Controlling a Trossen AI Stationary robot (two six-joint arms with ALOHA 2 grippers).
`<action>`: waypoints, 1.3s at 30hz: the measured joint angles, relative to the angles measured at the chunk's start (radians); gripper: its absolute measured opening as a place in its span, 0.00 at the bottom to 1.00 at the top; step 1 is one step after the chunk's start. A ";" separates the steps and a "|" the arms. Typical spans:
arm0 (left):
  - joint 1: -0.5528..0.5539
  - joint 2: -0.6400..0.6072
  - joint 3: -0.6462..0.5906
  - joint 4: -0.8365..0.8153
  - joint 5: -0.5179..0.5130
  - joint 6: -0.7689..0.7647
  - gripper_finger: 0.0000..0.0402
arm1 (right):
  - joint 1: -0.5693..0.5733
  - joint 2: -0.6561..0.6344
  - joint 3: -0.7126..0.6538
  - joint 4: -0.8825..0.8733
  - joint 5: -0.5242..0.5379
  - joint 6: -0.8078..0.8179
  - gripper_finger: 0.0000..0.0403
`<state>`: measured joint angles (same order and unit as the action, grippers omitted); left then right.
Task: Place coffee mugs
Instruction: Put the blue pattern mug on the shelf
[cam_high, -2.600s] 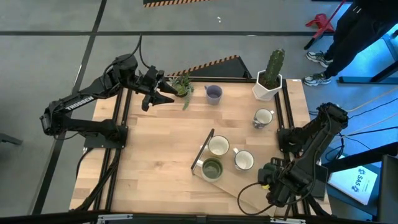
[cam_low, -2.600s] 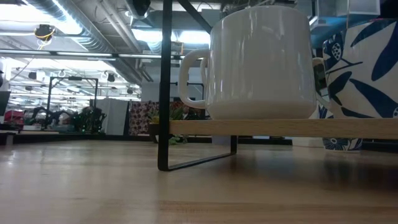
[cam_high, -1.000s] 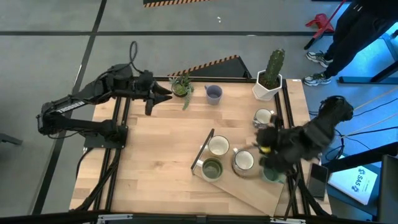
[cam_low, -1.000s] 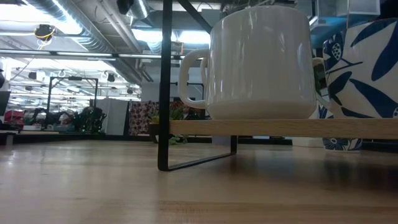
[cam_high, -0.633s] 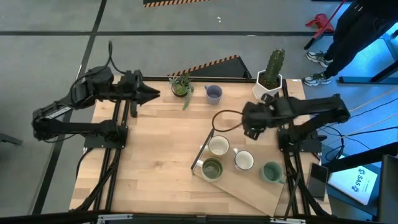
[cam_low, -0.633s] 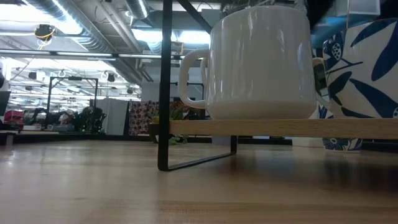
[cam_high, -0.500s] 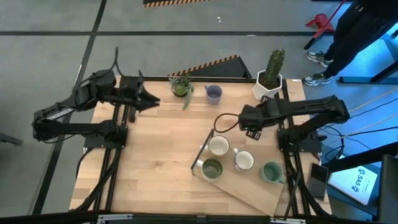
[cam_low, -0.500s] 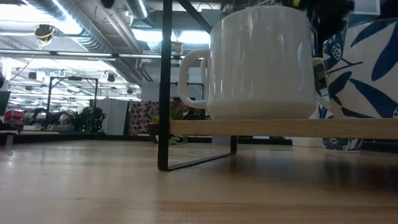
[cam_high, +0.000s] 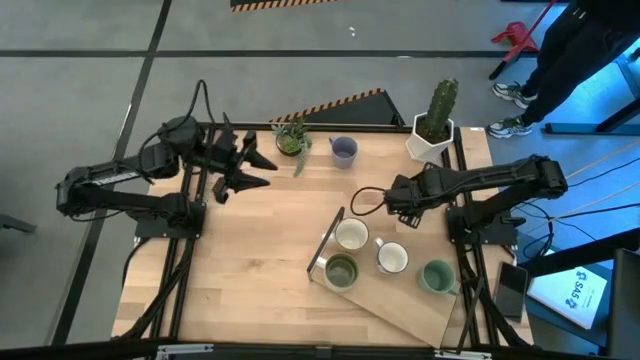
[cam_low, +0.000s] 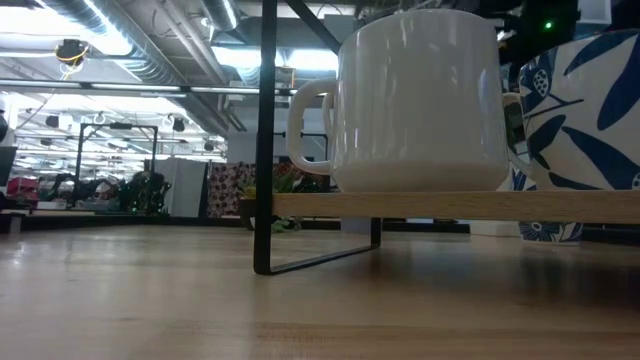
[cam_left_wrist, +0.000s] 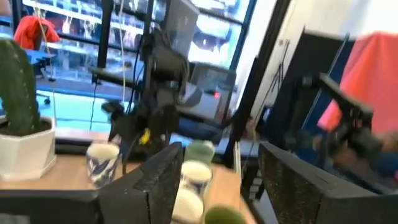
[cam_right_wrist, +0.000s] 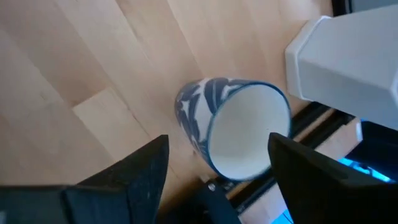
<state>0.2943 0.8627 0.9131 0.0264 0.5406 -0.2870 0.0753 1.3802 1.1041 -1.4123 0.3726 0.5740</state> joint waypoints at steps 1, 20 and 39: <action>0.000 0.017 0.000 0.040 -0.001 -0.031 0.52 | 0.000 -0.002 -0.010 0.014 0.001 0.002 0.65; 0.185 0.070 0.000 0.005 0.122 -0.062 0.53 | -0.046 -0.005 -0.154 0.207 -0.037 -0.053 0.62; 0.223 0.131 0.000 -0.141 -0.009 -0.024 0.52 | -0.111 -0.006 -0.265 0.301 -0.167 -0.108 0.09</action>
<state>0.5171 0.9941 0.9134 -0.1148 0.5318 -0.3108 -0.0353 1.3743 0.8394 -1.1114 0.2058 0.4660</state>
